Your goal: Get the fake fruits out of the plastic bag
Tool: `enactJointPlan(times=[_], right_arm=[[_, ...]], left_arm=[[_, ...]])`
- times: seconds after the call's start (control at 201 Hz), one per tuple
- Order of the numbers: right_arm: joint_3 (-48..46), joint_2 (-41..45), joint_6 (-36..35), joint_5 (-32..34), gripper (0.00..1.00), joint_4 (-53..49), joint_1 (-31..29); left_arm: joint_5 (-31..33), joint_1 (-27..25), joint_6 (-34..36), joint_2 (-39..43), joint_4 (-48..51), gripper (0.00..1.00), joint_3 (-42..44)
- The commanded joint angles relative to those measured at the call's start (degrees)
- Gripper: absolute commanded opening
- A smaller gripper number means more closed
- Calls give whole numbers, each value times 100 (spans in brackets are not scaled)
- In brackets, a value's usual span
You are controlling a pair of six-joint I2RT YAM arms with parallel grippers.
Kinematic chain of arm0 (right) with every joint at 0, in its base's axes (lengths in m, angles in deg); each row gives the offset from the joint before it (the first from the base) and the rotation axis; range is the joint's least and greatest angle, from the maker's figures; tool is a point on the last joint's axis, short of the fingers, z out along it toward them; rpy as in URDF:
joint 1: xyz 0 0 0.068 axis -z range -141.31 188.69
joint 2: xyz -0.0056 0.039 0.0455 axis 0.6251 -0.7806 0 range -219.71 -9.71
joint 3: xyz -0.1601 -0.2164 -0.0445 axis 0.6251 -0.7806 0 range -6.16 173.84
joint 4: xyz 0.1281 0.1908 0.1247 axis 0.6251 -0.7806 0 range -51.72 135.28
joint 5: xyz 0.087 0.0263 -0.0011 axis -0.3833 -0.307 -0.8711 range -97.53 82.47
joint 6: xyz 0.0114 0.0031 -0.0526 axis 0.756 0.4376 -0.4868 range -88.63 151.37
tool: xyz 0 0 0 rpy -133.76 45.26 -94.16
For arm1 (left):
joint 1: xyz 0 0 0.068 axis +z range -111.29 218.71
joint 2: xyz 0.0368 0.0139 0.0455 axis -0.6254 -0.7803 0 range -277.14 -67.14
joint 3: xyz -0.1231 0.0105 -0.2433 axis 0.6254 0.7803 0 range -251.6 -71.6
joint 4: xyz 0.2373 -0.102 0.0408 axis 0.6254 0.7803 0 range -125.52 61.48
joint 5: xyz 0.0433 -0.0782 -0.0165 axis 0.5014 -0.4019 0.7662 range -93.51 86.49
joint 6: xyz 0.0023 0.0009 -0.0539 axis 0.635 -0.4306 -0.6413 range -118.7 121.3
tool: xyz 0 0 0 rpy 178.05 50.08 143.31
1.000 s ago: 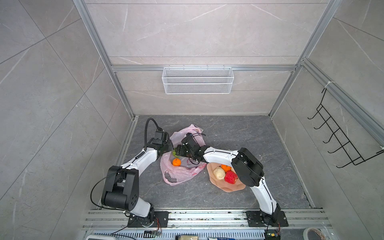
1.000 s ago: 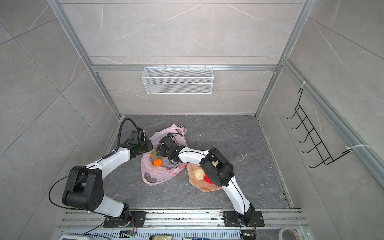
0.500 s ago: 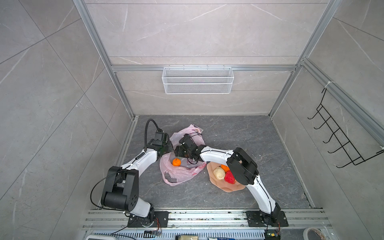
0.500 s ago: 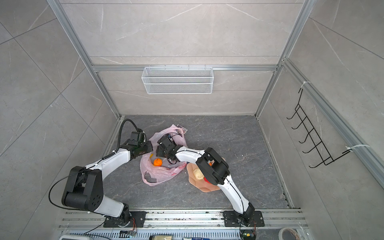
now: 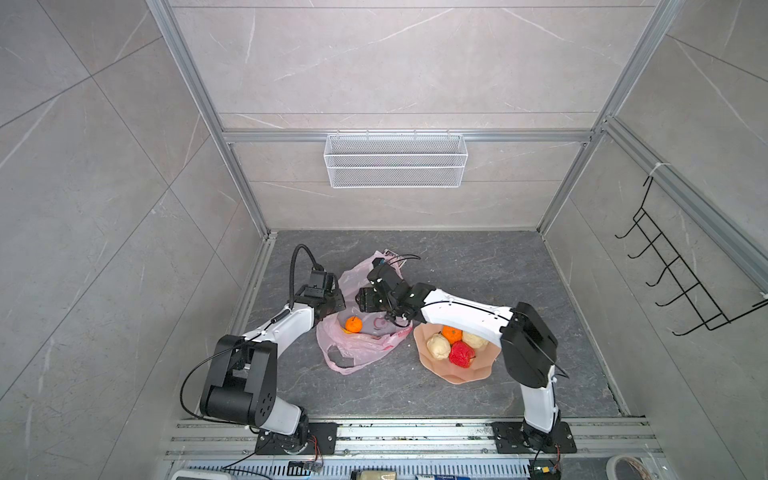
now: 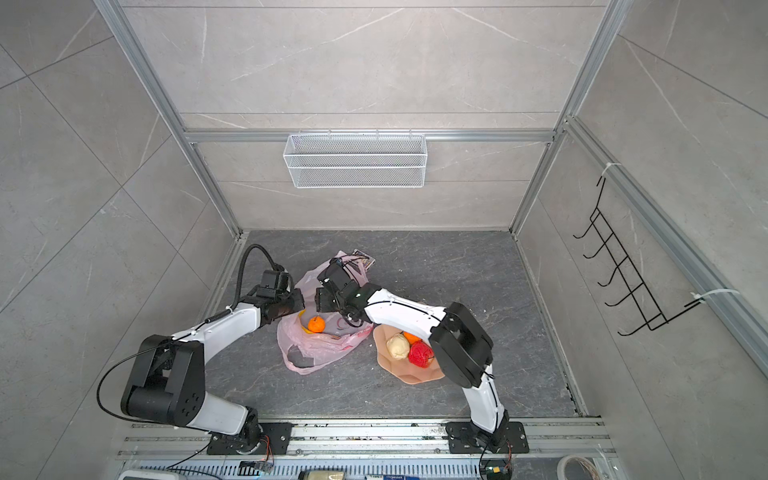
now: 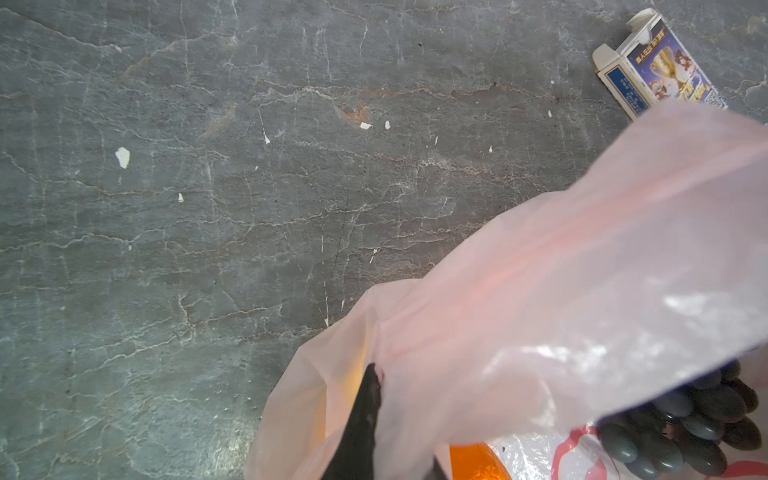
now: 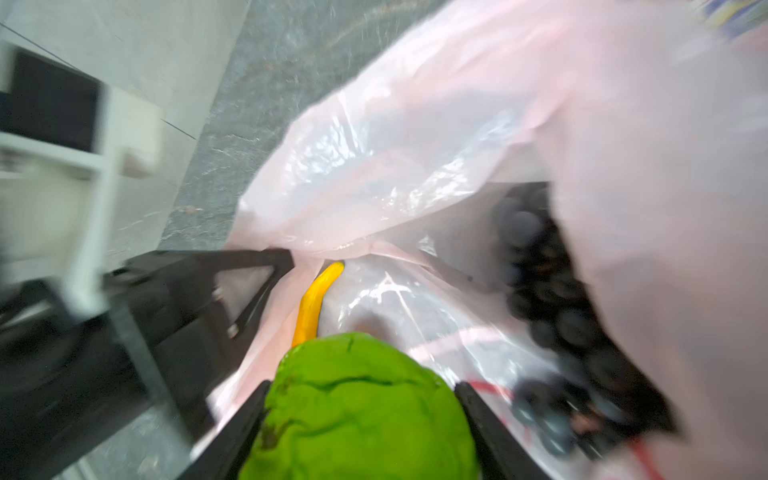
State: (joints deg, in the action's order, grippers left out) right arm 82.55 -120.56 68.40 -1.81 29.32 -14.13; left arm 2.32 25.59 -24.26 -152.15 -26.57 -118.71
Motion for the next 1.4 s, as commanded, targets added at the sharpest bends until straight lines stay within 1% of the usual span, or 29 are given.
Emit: enactJointPlan(times=[0.0,0.11,0.234,0.339,0.463,0.597,0.747,0.961,1.075,1.175,1.399], right_arm=[[-446,724,-357,452,62,-581,17],[-902,1403,-459,749,62,-929,48],[-1234,2073,-496,1425,62,-1662,87],[-1497,2512,-503,1847,61,-2200,140],[-1814,2932,-473,2152,62,-2627,191],[-2021,3167,-382,2417,62,-3074,236],[-2081,3125,-198,2581,62,-3546,254],[-2105,2853,-51,2692,62,-3865,262],[-1966,2540,-129,2786,62,-3827,328],[-1843,2286,-302,2683,62,-3597,472],[-1383,1624,-663,2772,62,-3433,773]], left_arm=[[17,12,-26,254,-209,7,70],[49,8,11,289,-196,7,81],[107,3,16,357,-200,7,119],[86,3,-2,372,-260,7,151],[66,3,-10,380,-253,7,158],[83,3,-11,450,-279,7,202],[81,1,-19,443,-334,7,238],[44,5,-40,393,-355,7,229],[33,3,-28,380,-359,7,229],[75,4,-10,363,-357,7,229],[165,3,34,319,-383,7,238]])
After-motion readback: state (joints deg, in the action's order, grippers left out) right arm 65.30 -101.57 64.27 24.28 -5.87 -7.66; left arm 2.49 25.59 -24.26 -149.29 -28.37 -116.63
